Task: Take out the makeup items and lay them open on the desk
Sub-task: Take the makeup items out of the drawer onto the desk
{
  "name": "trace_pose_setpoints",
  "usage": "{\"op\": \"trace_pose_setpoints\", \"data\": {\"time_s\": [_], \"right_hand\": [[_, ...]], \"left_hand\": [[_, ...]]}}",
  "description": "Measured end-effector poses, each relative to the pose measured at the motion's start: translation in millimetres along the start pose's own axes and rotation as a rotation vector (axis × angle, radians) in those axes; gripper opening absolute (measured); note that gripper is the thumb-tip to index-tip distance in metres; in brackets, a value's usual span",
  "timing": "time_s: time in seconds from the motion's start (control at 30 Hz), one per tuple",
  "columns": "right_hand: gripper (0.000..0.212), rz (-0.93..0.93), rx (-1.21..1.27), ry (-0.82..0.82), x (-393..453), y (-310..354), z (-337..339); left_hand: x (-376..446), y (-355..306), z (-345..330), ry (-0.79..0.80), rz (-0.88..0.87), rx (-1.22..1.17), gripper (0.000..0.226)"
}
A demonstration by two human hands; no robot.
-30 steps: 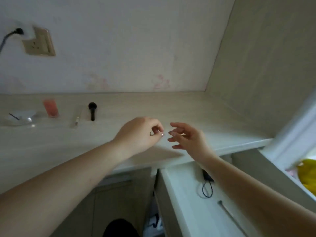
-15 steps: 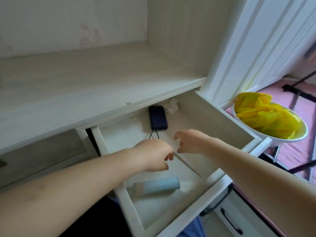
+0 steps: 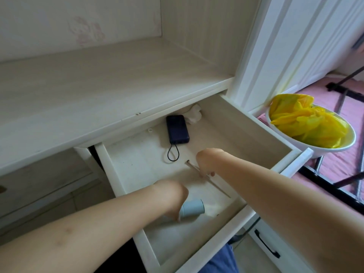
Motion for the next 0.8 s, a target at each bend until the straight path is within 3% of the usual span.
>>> {"op": "trace_pose_setpoints", "data": {"time_s": [0.2,0.43,0.57,0.67,0.8], "right_hand": [[0.031,-0.021,0.029,-0.001,8.3,-6.8,-6.8],[0.025,-0.001,0.072,-0.002,10.2,-7.7,-8.6],[0.014,0.051,0.188,-0.111,-6.8,-11.4,19.5],[0.022,0.085,0.248,-0.270,-35.4,-15.0,56.2],[0.015,0.153,0.295,-0.394,-76.2,-11.4,99.7]], "left_hand": [[2.6,0.0,-3.8,-0.003,0.004,-0.019,0.038],[5.5,-0.3,-4.7,0.030,-0.033,-0.065,0.043],[-4.1,18.4,12.7,-0.069,-0.070,-0.274,0.043],[-22.4,39.5,35.5,-0.191,-0.104,-0.424,0.040],[-52.1,69.7,66.3,-0.341,-0.128,-0.548,0.037]]}}
Point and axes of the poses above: each hand's wrist, its own x-axis towards the middle knuckle, its own z-axis out of the back of the hand, y = z × x, the point moved 8 cm from there along x, towards the middle knuckle, and after that the axes turned 6 degrees about y, right-handed, at the moved point
